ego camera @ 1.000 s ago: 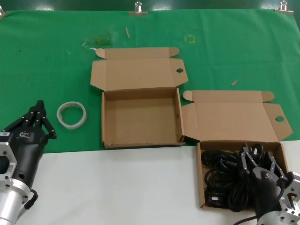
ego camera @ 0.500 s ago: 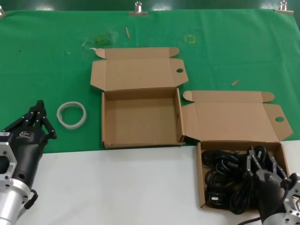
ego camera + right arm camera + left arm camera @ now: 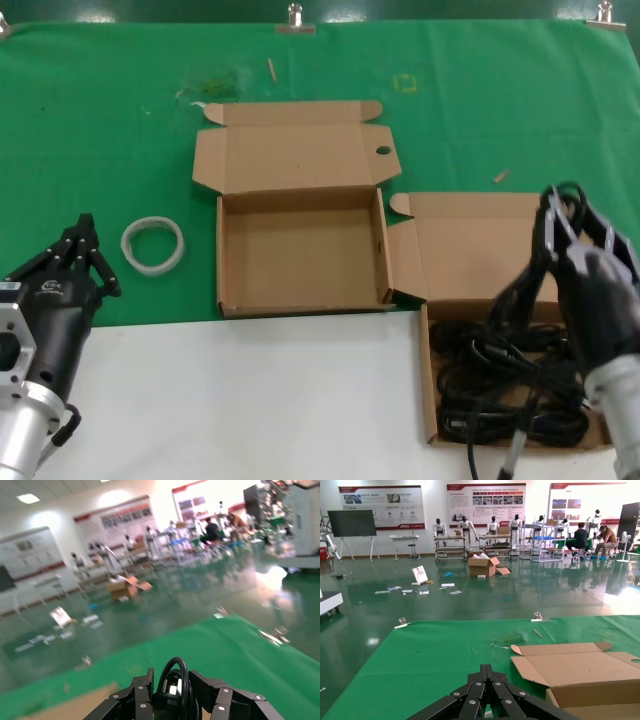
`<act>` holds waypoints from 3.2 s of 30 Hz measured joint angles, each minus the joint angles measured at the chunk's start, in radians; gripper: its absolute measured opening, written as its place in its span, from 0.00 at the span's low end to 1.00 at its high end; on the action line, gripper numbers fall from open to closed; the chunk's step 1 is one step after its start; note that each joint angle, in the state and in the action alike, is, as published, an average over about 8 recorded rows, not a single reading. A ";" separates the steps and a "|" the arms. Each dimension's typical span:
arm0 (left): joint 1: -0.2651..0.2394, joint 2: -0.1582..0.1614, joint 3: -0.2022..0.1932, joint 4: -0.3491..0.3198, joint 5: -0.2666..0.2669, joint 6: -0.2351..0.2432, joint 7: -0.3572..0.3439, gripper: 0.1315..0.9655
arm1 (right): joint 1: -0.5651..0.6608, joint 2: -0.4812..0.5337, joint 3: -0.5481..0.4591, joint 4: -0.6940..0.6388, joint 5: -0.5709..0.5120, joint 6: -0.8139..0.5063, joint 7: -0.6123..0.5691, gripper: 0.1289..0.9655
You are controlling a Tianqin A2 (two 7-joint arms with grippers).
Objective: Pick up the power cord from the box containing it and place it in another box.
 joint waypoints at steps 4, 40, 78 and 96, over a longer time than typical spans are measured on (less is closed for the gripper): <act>0.000 0.000 0.000 0.000 0.000 0.000 0.000 0.01 | 0.092 0.030 -0.033 -0.008 0.071 -0.032 -0.036 0.17; 0.000 0.000 0.000 0.000 0.000 0.000 0.000 0.01 | 0.840 -0.265 -0.325 -1.179 0.768 -0.519 -0.406 0.15; 0.000 0.000 0.000 0.000 0.000 0.000 0.000 0.01 | 0.552 -0.197 0.063 -0.518 0.537 -0.664 -0.693 0.67; 0.000 0.000 0.000 0.000 0.000 0.000 0.000 0.05 | 0.418 -0.123 0.083 -0.233 0.372 -0.561 -0.588 0.96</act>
